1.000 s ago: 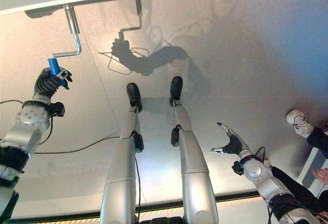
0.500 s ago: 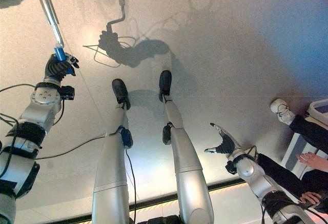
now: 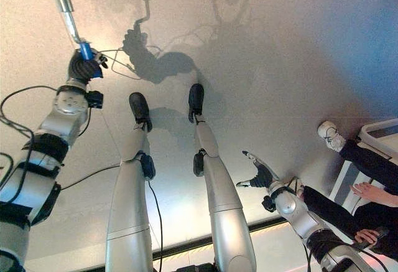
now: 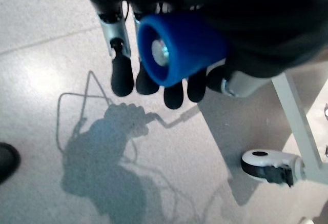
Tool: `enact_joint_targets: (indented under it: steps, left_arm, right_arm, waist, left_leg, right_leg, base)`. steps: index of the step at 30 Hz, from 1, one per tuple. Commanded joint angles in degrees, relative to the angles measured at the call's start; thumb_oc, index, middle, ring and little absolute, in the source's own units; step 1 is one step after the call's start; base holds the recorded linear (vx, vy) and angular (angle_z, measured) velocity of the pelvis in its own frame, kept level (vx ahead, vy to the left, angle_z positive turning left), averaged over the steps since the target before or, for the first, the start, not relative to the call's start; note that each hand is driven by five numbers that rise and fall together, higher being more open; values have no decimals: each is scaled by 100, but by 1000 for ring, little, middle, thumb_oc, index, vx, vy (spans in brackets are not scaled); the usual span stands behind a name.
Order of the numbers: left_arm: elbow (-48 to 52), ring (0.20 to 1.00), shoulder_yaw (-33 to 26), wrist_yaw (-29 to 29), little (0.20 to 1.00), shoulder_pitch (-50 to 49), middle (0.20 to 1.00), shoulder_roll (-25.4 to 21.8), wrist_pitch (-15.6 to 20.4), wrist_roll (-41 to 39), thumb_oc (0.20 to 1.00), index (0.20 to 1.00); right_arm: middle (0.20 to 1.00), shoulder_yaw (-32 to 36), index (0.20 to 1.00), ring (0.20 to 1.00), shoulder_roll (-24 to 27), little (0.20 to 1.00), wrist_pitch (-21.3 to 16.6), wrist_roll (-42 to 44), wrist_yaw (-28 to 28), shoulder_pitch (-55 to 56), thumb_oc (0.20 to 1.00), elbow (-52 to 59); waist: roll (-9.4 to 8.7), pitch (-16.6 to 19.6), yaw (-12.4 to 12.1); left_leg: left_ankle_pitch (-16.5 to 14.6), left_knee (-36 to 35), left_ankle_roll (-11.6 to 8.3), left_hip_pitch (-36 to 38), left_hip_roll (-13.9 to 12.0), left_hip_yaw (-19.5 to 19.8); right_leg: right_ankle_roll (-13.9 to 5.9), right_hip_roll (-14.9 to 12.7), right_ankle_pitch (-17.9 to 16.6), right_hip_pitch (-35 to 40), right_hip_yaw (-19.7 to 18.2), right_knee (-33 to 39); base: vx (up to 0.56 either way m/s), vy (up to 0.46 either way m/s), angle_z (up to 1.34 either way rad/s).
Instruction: Raise the hospital bed
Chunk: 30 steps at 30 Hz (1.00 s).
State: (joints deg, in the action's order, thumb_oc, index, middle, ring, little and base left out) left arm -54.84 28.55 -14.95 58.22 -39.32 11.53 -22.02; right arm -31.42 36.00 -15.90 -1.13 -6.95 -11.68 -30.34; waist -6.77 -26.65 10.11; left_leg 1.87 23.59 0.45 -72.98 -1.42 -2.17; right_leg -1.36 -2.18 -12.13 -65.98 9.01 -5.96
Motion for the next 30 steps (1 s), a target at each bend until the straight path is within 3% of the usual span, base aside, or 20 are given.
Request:
enact_joint_targets:
  steps: [1, 10, 11, 16, 24, 30]
  left_arm:
    - [-274, 200, 146, -232, 200, 559, 200, -252, -444, 283, 200, 200]
    - [630, 200, 555, -298, 200, 710, 200, -87, -314, 465, 200, 200]
    - [1215, 200, 677, -290, 200, 625, 200, -160, -199, 403, 200, 200]
    - [2246, 200, 793, -206, 200, 354, 200, -388, -27, 175, 200, 200]
    - [4424, 200, 959, 116, 200, -432, 200, -1555, 381, -642, 200, 200]
    - [5438, 200, 1073, 336, 200, -798, 200, -2290, 573, -1139, 200, 200]
  right_arm:
    - [1000, -139, 1000, 1000, 26, 1000, 32, 90, 16, 42, 1000, 100]
    - [1000, -125, 1000, 1000, 65, 1000, 54, 32, 21, 122, 1000, 163]
    - [1000, -77, 1000, 1000, 91, 1000, 43, 1, 16, 188, 1000, 173]
    - [1000, 25, 1000, 1000, 156, 1000, 52, -73, 12, 303, 1000, 242]
    - [1000, 326, 1000, 1000, 387, 1000, 49, -174, -25, 638, 1000, 379]
    - [1000, 460, 1000, 1000, 529, 1000, 3, -162, -22, 834, 1000, 432]
  waist:
    - [-55, -14, 17]
    - [15, 21, 40]
    - [78, 15, 25]
    - [192, 5, -42]
    - [439, -58, -206]
    - [533, -65, -279]
  left_leg:
    - [-447, -703, 341, 984, 460, -329]
    - [-423, -726, 355, 1024, 451, -357]
    - [-385, -799, 343, 1087, 465, -366]
    - [-317, -920, 319, 1211, 492, -355]
    - [-119, -1286, 244, 1528, 523, -303]
    - [-43, -1372, 206, 1635, 528, -264]
  right_leg:
    - [-617, -108, 321, 277, -132, -373]
    - [-583, -81, 339, 256, -140, -409]
    - [-576, -78, 337, 276, -140, -415]
    - [-564, -89, 350, 327, -123, -430]
    - [-548, -101, 381, 510, -36, -406]
    - [-539, -103, 385, 548, 2, -434]
  base:
    - [-4, -51, -1]
    - [-4, -24, 1]
    - [-12, -38, -1]
    - [-16, -54, -1]
    - [-12, -43, -5]
    - [-6, -40, 3]
